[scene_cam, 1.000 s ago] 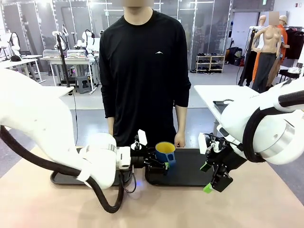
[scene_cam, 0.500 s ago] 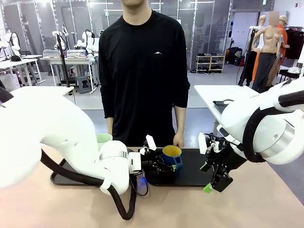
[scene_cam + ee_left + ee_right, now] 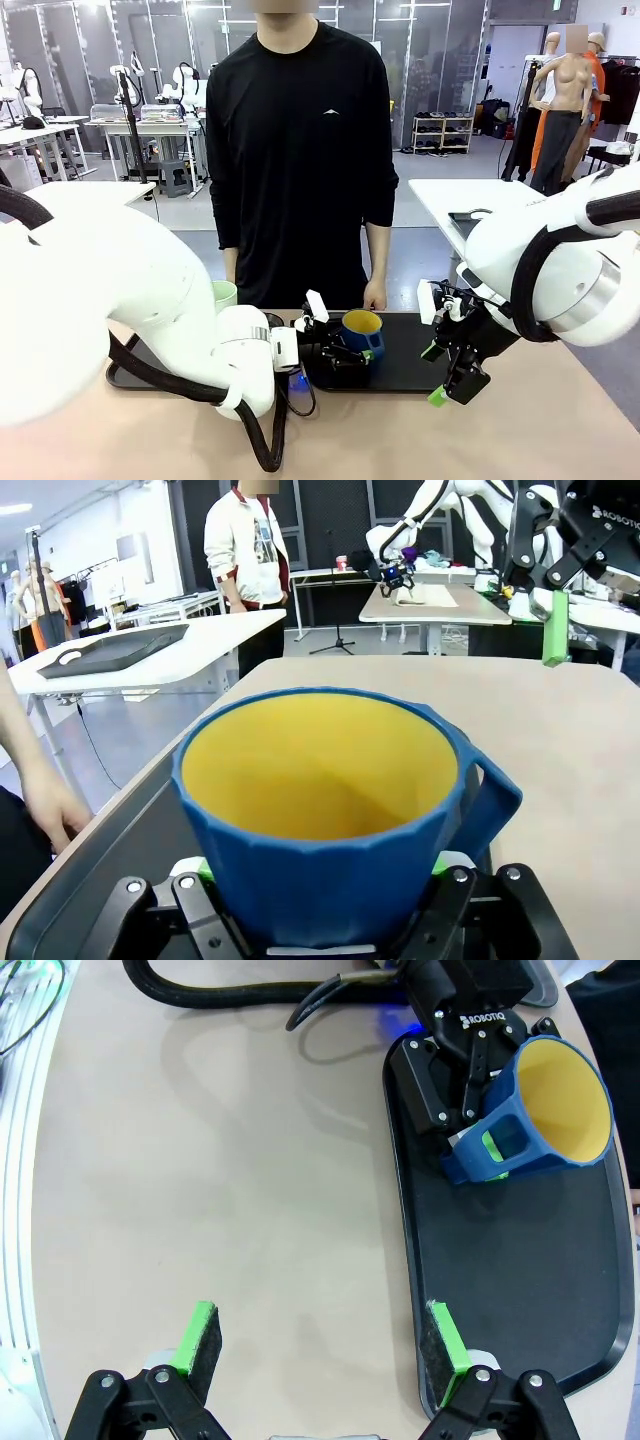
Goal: Sort and store the cups by type.
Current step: Pick up the Handle plastic cup and place it into the empty Flat Tray.
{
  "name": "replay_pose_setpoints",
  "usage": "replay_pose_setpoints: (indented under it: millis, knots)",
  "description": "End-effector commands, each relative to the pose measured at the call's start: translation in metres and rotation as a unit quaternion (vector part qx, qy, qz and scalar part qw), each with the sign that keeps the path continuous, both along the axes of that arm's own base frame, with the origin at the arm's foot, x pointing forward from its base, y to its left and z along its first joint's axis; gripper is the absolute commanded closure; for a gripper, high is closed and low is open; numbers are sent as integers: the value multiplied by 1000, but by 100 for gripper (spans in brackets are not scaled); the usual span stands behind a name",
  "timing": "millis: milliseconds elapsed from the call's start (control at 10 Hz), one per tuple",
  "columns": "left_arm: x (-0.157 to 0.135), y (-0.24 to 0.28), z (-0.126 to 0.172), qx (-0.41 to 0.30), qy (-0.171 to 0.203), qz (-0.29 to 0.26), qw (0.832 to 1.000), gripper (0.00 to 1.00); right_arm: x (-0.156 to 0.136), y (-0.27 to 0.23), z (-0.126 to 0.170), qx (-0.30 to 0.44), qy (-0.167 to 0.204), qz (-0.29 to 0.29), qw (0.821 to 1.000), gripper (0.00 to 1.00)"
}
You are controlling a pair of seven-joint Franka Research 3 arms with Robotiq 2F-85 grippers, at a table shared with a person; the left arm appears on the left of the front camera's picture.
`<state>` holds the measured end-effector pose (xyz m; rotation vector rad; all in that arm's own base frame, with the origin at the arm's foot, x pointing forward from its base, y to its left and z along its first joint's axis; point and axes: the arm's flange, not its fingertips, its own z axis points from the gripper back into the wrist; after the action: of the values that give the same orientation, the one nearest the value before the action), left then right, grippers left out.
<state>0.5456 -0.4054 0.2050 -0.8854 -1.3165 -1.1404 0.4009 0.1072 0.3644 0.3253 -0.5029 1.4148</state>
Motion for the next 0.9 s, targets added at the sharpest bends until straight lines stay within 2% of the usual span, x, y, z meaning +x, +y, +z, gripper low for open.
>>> replay_pose_setpoints:
  millis: [0, 200, 500, 800]
  knots:
    - [-13, 3, -22, 4, -7, 1, 1000, 28, -3, 1, -2, 0, -2, -9, 1000, 0]
    - [-15, 6, -22, 6, -2, -5, 1000, 28, -3, 1, -2, 0, -2, -9, 1000, 0]
    - [-20, 11, -20, 5, -1, -3, 1000, 0, -3, 1, -2, 0, -2, -9, 1000, 0]
    - [-25, 14, -19, 5, -5, 3, 1000, 0, -3, 1, -2, 0, -2, -9, 1000, 0]
